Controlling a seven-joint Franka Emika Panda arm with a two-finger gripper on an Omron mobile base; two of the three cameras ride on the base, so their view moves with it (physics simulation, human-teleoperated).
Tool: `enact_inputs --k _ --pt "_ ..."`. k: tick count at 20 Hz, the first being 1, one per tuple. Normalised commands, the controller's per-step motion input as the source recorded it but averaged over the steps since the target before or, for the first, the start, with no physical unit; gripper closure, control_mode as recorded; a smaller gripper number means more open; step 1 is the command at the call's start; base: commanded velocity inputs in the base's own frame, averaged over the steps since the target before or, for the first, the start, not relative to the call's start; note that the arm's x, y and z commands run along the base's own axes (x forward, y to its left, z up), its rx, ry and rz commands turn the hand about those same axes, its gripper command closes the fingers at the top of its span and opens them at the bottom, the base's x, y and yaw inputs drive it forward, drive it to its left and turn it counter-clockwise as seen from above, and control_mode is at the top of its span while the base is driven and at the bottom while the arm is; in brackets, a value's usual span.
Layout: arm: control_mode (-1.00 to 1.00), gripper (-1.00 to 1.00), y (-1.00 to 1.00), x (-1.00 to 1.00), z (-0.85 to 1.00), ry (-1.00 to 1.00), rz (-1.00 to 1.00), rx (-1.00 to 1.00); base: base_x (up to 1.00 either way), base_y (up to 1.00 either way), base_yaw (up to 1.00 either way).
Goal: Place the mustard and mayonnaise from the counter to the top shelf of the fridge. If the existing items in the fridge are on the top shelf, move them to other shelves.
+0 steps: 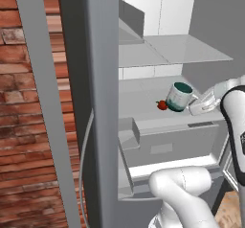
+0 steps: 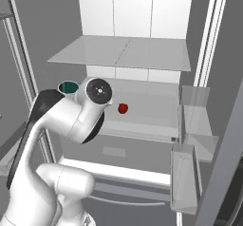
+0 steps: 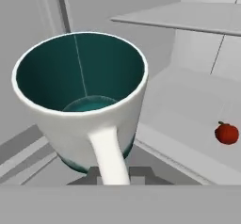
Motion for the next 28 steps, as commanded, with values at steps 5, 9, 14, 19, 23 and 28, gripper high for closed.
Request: enact_inputs --k 5,9,14,19,23,28 --pt "-1.0 1.0 0.19 0.13 -0.73 0.25 0.15 -0.05 0.0 0.0 0.0" --pt "-1.0 1.0 0.28 0.65 -0.57 0.19 0.0 -0.05 0.0 0.0 0.0" --pt "-1.0 1.0 0.17 0.71 -0.3 0.05 0.0 0.0 0.0 0.0 0.0" --pt "-1.0 1.0 0.0 0.66 -0.22 0.0 -0.02 0.02 0.0 0.0 0.0" --pt "-1.0 1.0 0.08 0.66 -0.17 -0.03 0.0 0.0 0.0 0.0 0.0" --pt "-1.0 1.0 0.1 0.54 -0.38 0.0 0.0 -0.03 0.0 0.0 0.0"
